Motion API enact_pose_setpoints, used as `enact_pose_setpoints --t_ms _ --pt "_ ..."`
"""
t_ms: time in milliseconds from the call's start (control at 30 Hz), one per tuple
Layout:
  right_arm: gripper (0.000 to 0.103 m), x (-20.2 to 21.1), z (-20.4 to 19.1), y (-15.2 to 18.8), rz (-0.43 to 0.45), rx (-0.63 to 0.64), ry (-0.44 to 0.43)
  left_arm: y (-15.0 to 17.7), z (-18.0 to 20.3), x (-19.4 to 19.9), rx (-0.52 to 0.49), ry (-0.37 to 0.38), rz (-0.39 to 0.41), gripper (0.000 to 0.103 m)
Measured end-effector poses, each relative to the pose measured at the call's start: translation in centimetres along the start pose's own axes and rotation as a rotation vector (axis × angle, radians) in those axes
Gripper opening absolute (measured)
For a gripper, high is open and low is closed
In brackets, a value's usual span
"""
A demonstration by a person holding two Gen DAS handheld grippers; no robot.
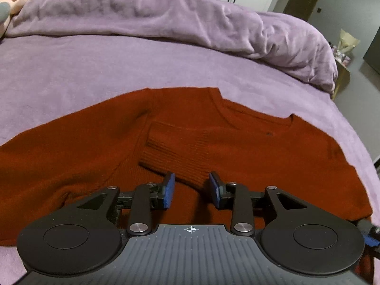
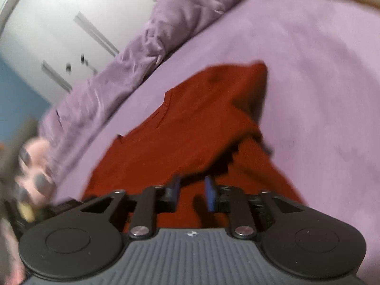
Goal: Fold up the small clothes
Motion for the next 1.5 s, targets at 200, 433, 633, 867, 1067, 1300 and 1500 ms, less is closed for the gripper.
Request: enact_pose_setpoints --t_ms 200,433,633,867,1067,1300,1500 --pt "0.034 -0.2 3.9 -0.7 0.098 -0.302 -0.044 -0.1 -0.2 -0.4 0.004 -0.022 -0.005 0.043" --pt "0.006 -0.8 6.8 -1.6 0.118 -0.498 -0.108 -0.1 -0.1 -0.8 -0.012 -0.058 0.009 0.047" --pt "0.005 1.2 2.3 -2.8 0.231 0.113 0.275 0.0 0.3 -1.1 -0.059 -0.068 0.014 0.053" --pt "0.008 -1.7 0.1 -1.5 0.112 0.425 0.395 -0.1 -1.2 -0.5 0.017 -0.047 0.015 0.064" --pt "0.042 2.2 -1.5 -0.3 0.116 0.429 0.331 1.3 -6.9 5.9 0.278 0.011 0.087 0.072" --pt "0.049 4.4 -2.2 2.5 0.104 0.338 0.184 5.3 -17.7 13.9 0.51 -0.191 0.209 0.079" --pt "0.049 2.6 -2.2 3.9 -0.025 0.108 0.053 6.7 -25.0 16.1 0.757 -0.175 0.325 0.071"
Point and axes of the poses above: each gripper's, at about its wrist camera, not at the fingertips, and x roughly against the way its jaws point, z to its right, y to its underside, the point moved 4 cm from there along -x, roughly the way its jaws point, and after that the axes turned 6 degrees about x, right-handed, at the moved point
